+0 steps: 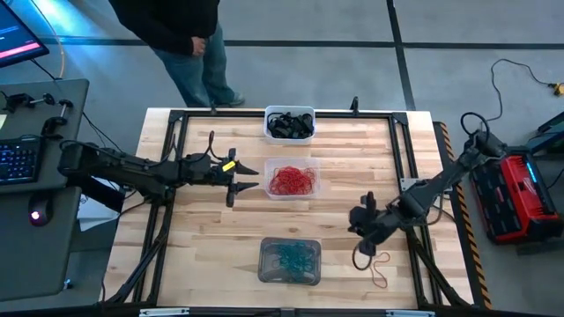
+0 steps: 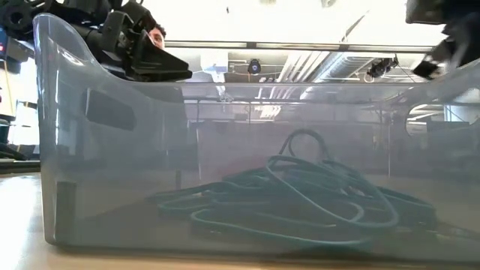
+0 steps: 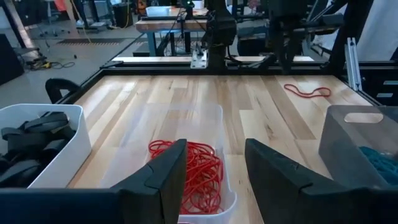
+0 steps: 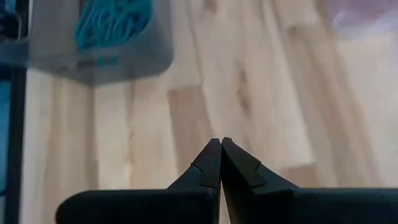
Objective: Sort rubber bands into baskets
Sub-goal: Put the red rubber band into the transparent bin
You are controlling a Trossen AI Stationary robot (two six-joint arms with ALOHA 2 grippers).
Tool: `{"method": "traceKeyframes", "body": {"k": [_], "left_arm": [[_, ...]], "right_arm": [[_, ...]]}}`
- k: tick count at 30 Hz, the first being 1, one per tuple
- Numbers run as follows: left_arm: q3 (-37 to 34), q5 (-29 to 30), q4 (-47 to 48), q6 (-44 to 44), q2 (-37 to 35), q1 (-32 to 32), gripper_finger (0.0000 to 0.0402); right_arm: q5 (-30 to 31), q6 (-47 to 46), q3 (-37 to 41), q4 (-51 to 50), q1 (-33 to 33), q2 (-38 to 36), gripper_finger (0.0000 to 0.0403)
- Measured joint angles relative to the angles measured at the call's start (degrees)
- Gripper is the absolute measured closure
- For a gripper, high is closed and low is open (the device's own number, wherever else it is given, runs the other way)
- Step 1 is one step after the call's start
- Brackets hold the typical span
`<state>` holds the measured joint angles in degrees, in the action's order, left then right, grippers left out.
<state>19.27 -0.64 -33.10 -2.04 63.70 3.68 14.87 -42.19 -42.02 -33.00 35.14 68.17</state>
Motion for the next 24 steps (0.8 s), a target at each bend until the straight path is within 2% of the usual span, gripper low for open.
{"method": "traceKeyframes", "body": {"k": [6,16,24], "left_arm": [[-0.1,0.8,0.0,0.0,-0.1,0.0,0.0246],[-0.1,1.3,0.4,0.4,0.0,0.0,0.0246],[-0.1,1.3,0.8,0.4,0.0,0.0,0.0246]], "right_arm": [[-2.2,-8.4,0.0,-4.3,5.1,0.0,0.0402],[-10.0,-18.7,0.0,-8.2,10.4,0.7,0.0402],[-17.5,-18.7,-0.5,-8.7,12.1,9.3,0.0402]]}}
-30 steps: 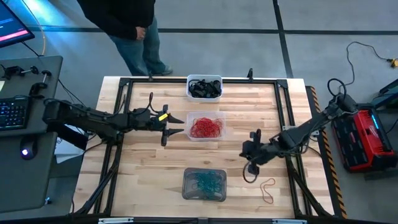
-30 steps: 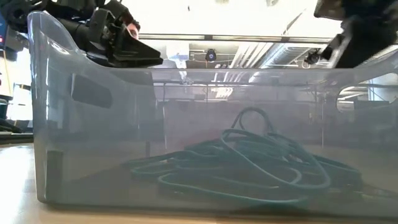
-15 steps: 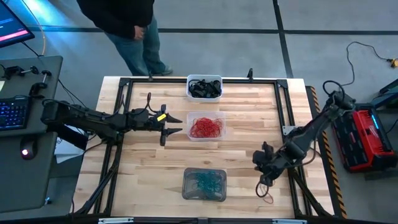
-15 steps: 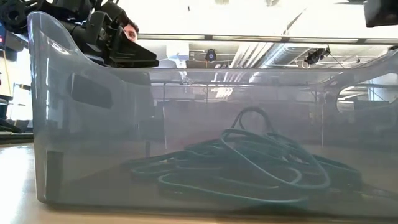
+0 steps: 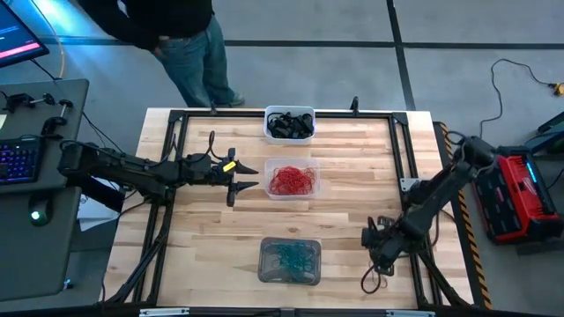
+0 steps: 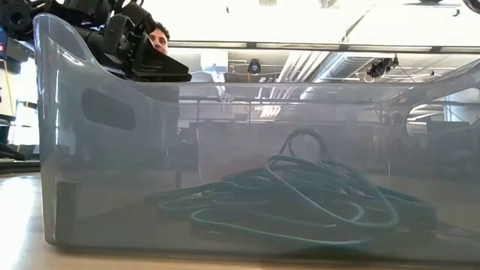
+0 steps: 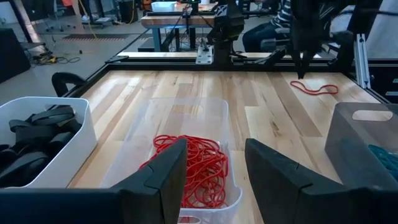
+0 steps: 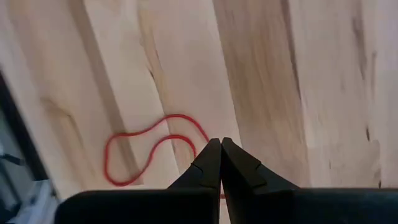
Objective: Sort rubber bands into baskets
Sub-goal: Put the red rubber band into the transparent bin
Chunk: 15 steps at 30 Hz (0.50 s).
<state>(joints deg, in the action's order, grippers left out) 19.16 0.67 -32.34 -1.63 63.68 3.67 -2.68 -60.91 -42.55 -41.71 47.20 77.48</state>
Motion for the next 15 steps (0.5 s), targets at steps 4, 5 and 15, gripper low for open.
{"method": "traceKeyframes", "body": {"k": [4,5,15], "left_arm": [[0.0,0.0,0.0,0.1,0.0,0.0,0.0246],[0.0,0.0,0.0,0.1,0.0,0.0,0.0246],[0.0,0.0,0.1,0.6,0.0,0.0,0.0246]], "right_arm": [[-0.7,0.6,-2.6,-0.3,0.9,5.0,0.0389],[-1.1,0.8,-3.4,-0.7,1.0,6.2,0.038],[-3.2,8.3,-8.7,-2.3,1.0,16.0,0.0287]]}}
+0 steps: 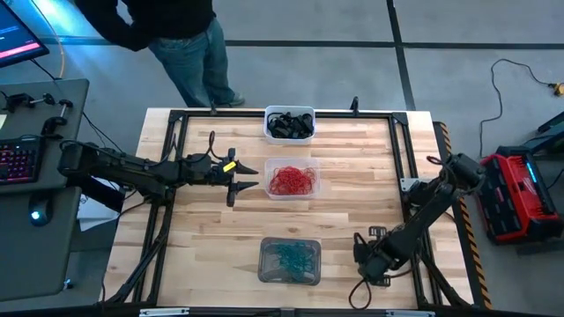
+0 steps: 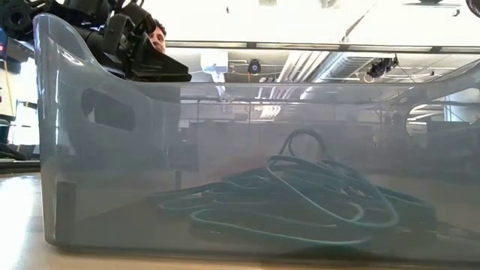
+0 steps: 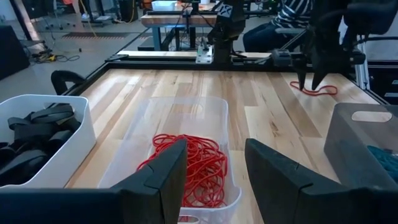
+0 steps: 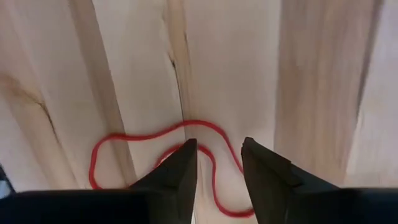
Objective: Sort rubber bands into baskets
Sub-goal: Put the red rubber band into the transparent bin
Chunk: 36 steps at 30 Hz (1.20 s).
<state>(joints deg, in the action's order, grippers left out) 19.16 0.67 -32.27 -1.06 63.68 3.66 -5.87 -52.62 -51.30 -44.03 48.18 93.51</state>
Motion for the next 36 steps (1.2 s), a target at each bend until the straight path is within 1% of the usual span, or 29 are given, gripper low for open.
{"method": "traceKeyframes", "body": {"k": [2,5,11,12,17,21,25,30,32,36], "left_arm": [[0.0,0.0,0.3,0.0,0.0,0.0,0.0246],[0.0,0.0,1.2,0.0,0.0,0.0,0.0246],[0.0,0.0,2.5,0.4,0.0,0.0,0.0247],[0.0,0.0,2.6,0.4,0.0,0.0,0.0248],[0.0,0.0,2.5,0.5,0.0,0.0,0.0249],[0.0,0.0,2.4,0.5,0.0,0.0,0.025],[0.0,0.0,2.3,0.7,0.0,0.0,0.025],[0.0,0.0,1.9,1.5,0.0,0.0,0.025],[0.0,0.1,1.9,1.5,0.0,0.0,0.025],[0.0,0.1,1.8,2.0,0.0,0.0,0.025]], "right_arm": [[0.0,1.3,-0.7,-0.1,0.0,1.3,0.0289],[0.1,3.5,-1.5,-0.1,0.0,2.7,0.031],[-0.2,7.3,-1.8,0.1,0.0,4.4,0.0388],[-0.2,7.8,-1.8,0.2,0.0,4.4,0.0395],[0.0,8.1,-3.0,-1.2,-0.4,4.7,0.0399],[3.0,8.4,-6.4,-3.3,-1.1,4.8,0.0402],[7.3,10.8,-10.3,-6.5,-2.5,4.7,0.0402],[12.2,11.7,-14.5,-12.7,-6.5,4.6,0.0403],[15.1,13.0,-15.5,-12.8,-8.0,4.1,0.0403],[20.2,17.8,-15.7,-8.6,-11.3,1.5,0.0403]]}}
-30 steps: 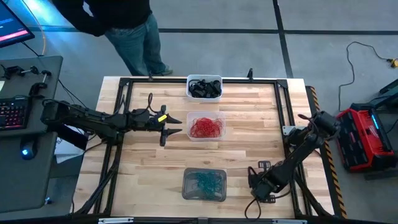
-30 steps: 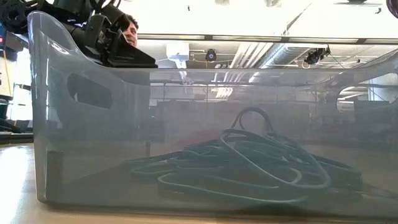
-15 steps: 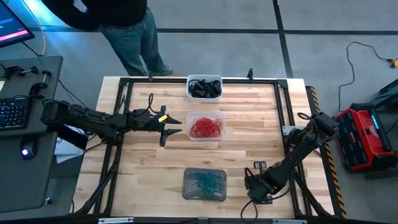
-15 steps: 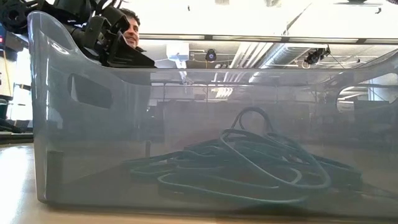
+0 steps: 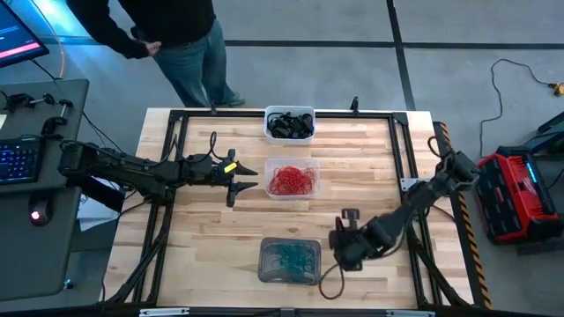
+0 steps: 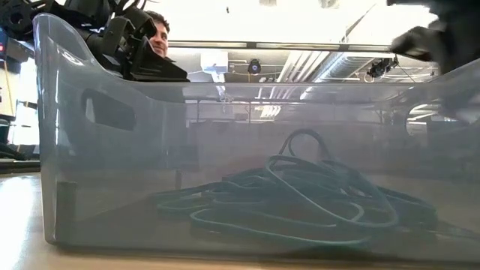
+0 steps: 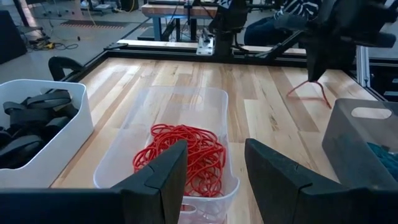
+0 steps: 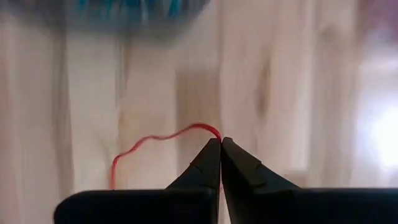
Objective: Sort rubber bands into baskets
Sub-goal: Put the red rubber band into the transparent bin
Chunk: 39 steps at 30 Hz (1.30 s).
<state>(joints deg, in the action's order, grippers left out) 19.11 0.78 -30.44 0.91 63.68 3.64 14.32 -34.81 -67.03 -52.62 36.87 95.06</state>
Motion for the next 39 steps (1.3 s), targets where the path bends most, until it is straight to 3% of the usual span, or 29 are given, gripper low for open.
{"method": "traceKeyframes", "body": {"k": [5,15,20,31,39], "left_arm": [[0.0,0.1,-0.1,0.0,0.0,0.0,0.025],[0.0,0.1,-0.2,0.0,0.0,0.0,0.025],[0.0,0.1,-0.3,0.0,0.0,0.0,0.025],[0.0,0.1,-0.3,0.0,0.0,0.0,0.025],[0.0,0.1,-0.3,0.0,0.0,0.0,0.025]], "right_arm": [[4.9,8.3,0.0,5.4,-5.5,-2.6,0.0403],[5.8,26.1,0.0,22.9,-19.1,-3.0,0.0403],[9.5,32.0,0.0,30.4,-25.8,-3.0,0.0403],[12.7,36.3,2.8,35.6,-36.2,-2.9,0.0403],[17.7,36.8,6.2,41.9,-38.4,-2.9,0.0403]]}}
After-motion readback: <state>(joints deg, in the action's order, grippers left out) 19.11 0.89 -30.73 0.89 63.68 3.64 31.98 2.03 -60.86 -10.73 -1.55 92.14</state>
